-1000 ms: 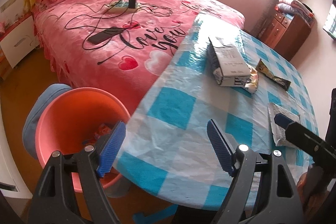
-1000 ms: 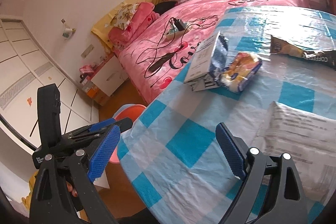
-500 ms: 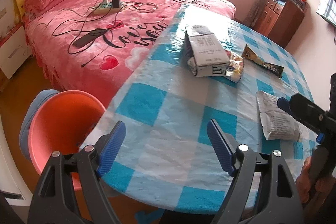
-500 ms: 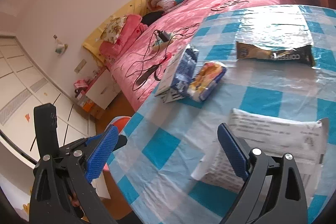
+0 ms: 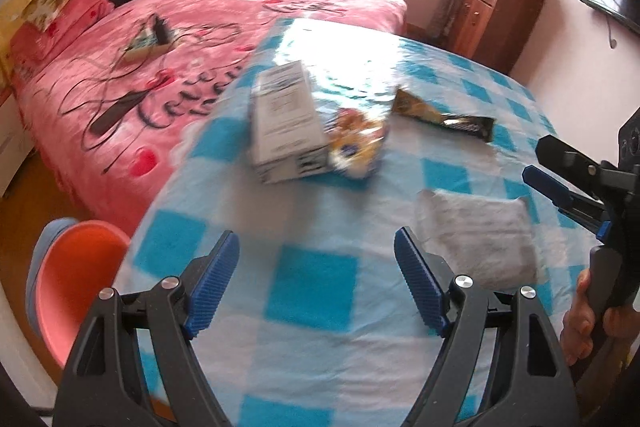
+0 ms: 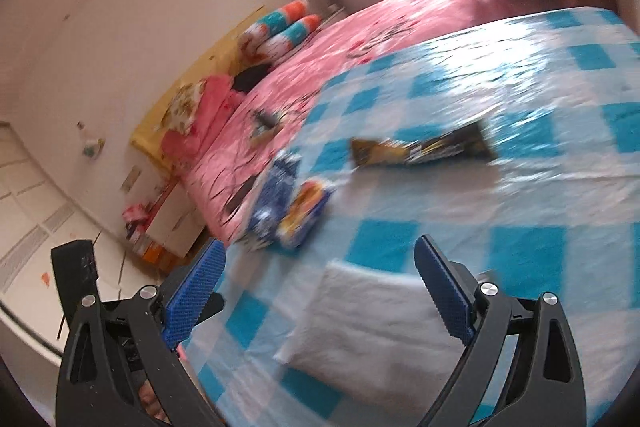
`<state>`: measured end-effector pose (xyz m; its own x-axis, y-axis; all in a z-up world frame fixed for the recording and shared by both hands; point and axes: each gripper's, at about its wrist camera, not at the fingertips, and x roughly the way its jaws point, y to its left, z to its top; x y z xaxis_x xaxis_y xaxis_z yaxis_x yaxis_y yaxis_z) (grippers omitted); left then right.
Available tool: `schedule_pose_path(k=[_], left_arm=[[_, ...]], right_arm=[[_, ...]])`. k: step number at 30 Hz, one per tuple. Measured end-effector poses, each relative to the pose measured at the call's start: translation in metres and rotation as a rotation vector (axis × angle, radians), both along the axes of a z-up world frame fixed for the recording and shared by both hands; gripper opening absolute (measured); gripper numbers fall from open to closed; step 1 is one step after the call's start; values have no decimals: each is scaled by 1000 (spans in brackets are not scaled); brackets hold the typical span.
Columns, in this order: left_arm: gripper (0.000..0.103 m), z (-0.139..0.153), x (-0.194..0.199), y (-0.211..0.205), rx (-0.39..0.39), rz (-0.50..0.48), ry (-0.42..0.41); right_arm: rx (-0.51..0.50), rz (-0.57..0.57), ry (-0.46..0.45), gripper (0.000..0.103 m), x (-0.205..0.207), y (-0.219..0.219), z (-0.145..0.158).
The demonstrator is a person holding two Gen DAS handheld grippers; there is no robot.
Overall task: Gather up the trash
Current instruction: 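Move both open tools back toward the coffee stick and paper on the table, then grasp the COFFEEMIX coffee stick with the left tool and lift it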
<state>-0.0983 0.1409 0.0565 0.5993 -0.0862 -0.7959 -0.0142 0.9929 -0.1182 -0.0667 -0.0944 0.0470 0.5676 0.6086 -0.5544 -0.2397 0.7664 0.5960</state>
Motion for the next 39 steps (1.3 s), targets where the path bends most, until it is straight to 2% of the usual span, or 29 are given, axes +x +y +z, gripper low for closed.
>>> schedule_pose_path(k=[5,7,11,21,27,32,36,39], left_arm=[[80,8,26,-32,-38,-50,-13],[80,9,39,-46,-79,-69,-3],[80,4,69,-72,-100,-84,17],[80,-24,154,-104,-188,-5,129],[80,-35,184,-112,-143,39,147],[79,-39,201,-129,-104,24,137],[79,-38,206,-151,-88,-54,121],[77,-39,204,-175,-25,-134,110]], right_arm=[[-16,-125,-6,94,7,-46,1],[-14,-170,-5,94,9,-65,0],[-13,-246,2,94,12,-98,-5],[25,-315,27,94,16,-135,-17],[27,-320,20,94,16,-144,-18],[48,-329,29,94,17,-152,-20],[61,-339,28,94,17,-159,-20],[67,-349,26,94,17,-164,-19]])
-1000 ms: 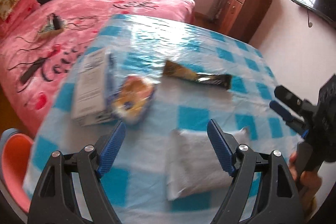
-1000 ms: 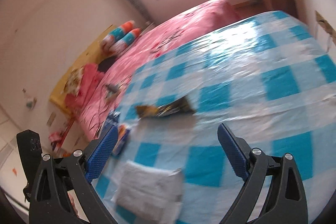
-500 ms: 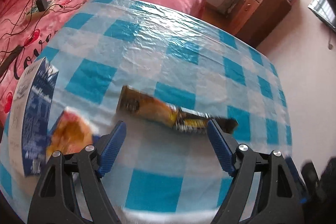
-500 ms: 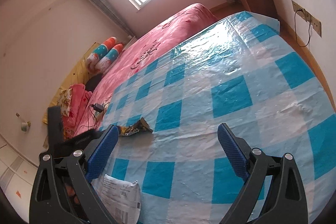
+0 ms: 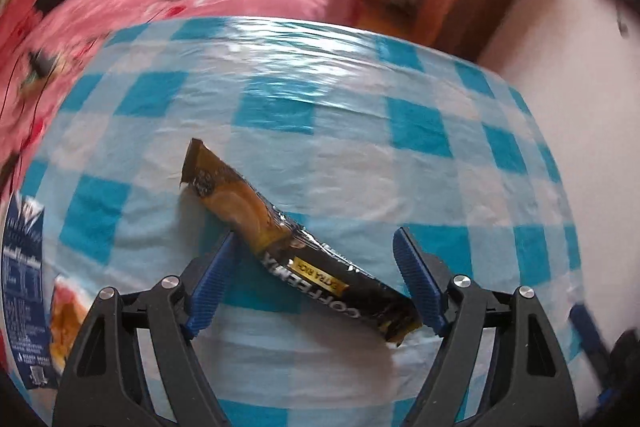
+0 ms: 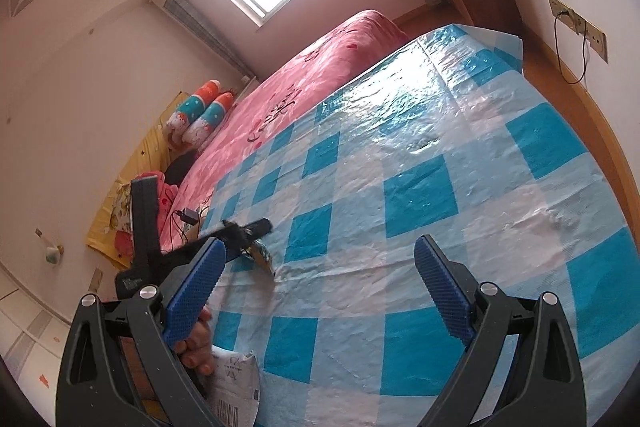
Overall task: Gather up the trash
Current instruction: 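Grasp the COFFEEMIX coffee stick with the left tool and lift it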
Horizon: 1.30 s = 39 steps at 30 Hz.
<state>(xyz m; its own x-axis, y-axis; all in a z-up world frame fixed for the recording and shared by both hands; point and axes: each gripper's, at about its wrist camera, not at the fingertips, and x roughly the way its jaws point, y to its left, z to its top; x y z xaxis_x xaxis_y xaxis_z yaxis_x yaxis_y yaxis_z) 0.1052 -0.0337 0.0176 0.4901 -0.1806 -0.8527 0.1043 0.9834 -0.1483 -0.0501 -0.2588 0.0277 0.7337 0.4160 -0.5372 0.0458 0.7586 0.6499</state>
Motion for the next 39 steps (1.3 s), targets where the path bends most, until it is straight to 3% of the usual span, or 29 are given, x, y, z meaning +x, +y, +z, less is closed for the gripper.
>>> schedule_pose_path(k=[2,4,11,15,18,28,33,36,38,39], left_arm=[[54,1,-5,-14,41,-44,-16],[45,2,-10,-24,51,-82,-22],[30,3,-21,-32,36,-117,-34],[26,4,-30,-34,2,-144,-25],[16,8,-39,-33,-22,-158,-31],[14,20,-67,-9,-130,-174,-29],[10,28,-87,-4,-178,-217,-39],[10,28,-99,-9,-192,-255,-38],[10,24,-103,-13,-196,-274,-22],[10,20,-105,-16,-199,-281,-13]], right_arm=[[2,-7,2,94,0,-3,0],[5,-12,5,94,-1,-5,-2],[3,8,12,94,0,-3,-2],[4,31,34,94,3,2,-7],[-2,58,53,94,5,7,-11],[-13,150,35,94,7,28,-12],[91,226,16,94,10,37,-17],[102,239,13,94,11,40,-18],[82,243,16,88,14,42,-18],[72,248,21,79,15,44,-19]])
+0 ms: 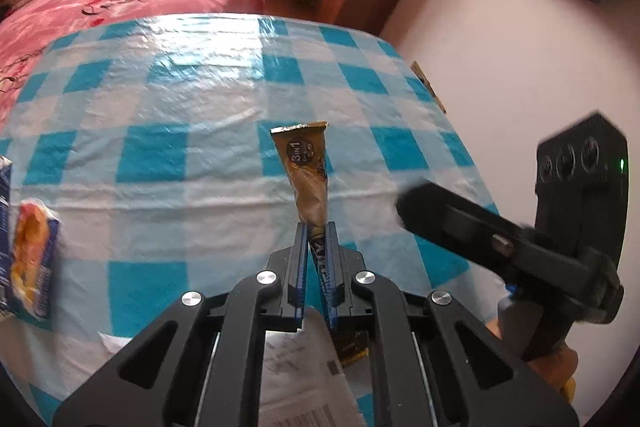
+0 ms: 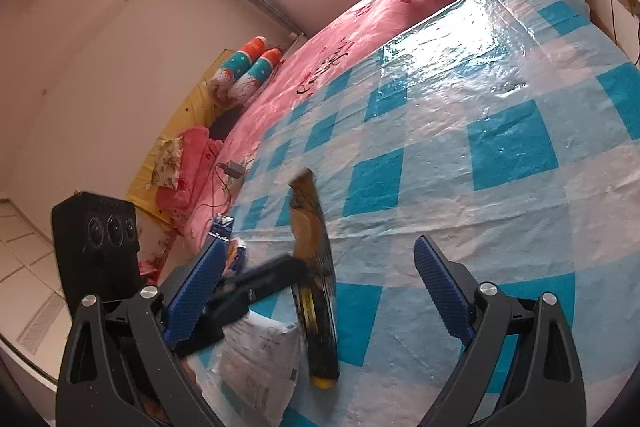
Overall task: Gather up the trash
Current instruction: 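Grasp the COFFEEMIX coffee stick with the left tool and lift it, then grasp the white paper packet with the left tool while the right tool takes the coffee stick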
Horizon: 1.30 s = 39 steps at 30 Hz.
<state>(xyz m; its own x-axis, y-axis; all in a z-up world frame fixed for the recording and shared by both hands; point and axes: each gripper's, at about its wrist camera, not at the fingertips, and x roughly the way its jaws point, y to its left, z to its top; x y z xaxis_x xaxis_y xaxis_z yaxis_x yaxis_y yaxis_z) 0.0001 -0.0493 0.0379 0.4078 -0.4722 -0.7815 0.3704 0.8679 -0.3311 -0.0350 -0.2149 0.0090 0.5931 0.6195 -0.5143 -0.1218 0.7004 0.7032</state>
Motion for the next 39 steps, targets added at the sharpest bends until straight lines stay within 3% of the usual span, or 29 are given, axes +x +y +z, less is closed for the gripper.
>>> schedule_pose_path(k=[1,6,8,12,15,17,20,24,33,39], left_arm=[[10,-1,-1,-2,-2,-5,3],[10,-8,-10,-12,-13,-43,11],[10,-9,-13,-13,-10,-48,14],[14,-9,-19,-12,-1,-53,24],[35,-4,-28,-6,19,-68,12],[62,4,-37,1,52,-66,-20],[76,18,-53,15,113,-62,-80],[79,22,-69,35,142,-71,-89],[88,8,-79,60,312,-226,-130],[94,-7,-77,53,359,-358,-118]], right_arm=[[-8,8,5,74,1,2,-1],[-60,9,59,71,6,8,-9],[-76,11,67,65,6,10,-10],[-183,18,64,54,6,21,-9],[-243,24,49,50,5,28,-9],[-260,24,45,50,5,30,-9],[-263,24,45,50,6,31,-10],[-277,30,42,50,7,35,-10],[-399,81,-2,64,7,65,-6],[-437,102,-9,62,12,81,-8]])
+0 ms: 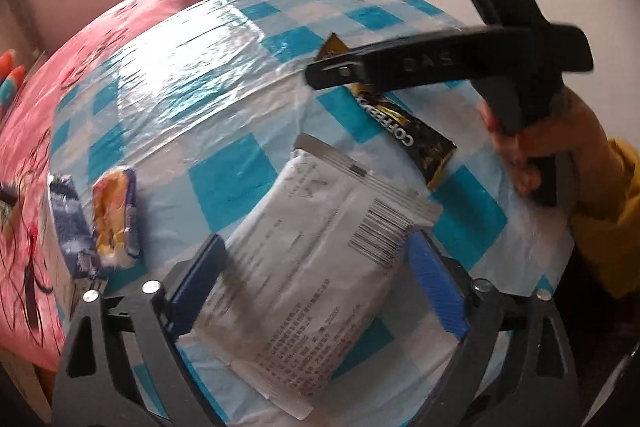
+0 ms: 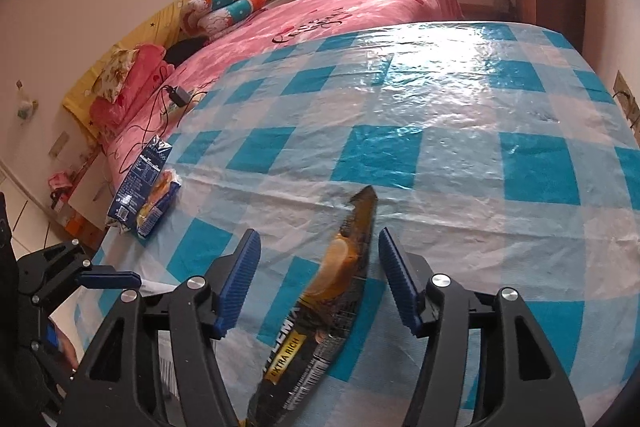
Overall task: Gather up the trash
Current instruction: 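Grasp the white paper packet with the left tool while the right tool takes the coffee stick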
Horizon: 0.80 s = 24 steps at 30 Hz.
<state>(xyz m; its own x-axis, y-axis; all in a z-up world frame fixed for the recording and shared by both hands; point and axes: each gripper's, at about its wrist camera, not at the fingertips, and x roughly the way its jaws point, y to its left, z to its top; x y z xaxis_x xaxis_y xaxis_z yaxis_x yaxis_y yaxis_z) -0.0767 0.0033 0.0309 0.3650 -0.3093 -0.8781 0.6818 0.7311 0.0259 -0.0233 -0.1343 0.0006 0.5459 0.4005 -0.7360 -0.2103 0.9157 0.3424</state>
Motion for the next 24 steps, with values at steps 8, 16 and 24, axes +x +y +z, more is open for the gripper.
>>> schedule_pose_path(k=[8,16,24], left_arm=[[97,-9,-4,-4,-6,-31,-28],[97,-14,-11,-6,-38,21,-83],[83,-15,-22,-4,-43,126,-162]], right_arm=[[-36,11,14,24,5,9,-4],[12,15,-33,18,-1,6,3],[261,1,-13,14,-4,-18,6]])
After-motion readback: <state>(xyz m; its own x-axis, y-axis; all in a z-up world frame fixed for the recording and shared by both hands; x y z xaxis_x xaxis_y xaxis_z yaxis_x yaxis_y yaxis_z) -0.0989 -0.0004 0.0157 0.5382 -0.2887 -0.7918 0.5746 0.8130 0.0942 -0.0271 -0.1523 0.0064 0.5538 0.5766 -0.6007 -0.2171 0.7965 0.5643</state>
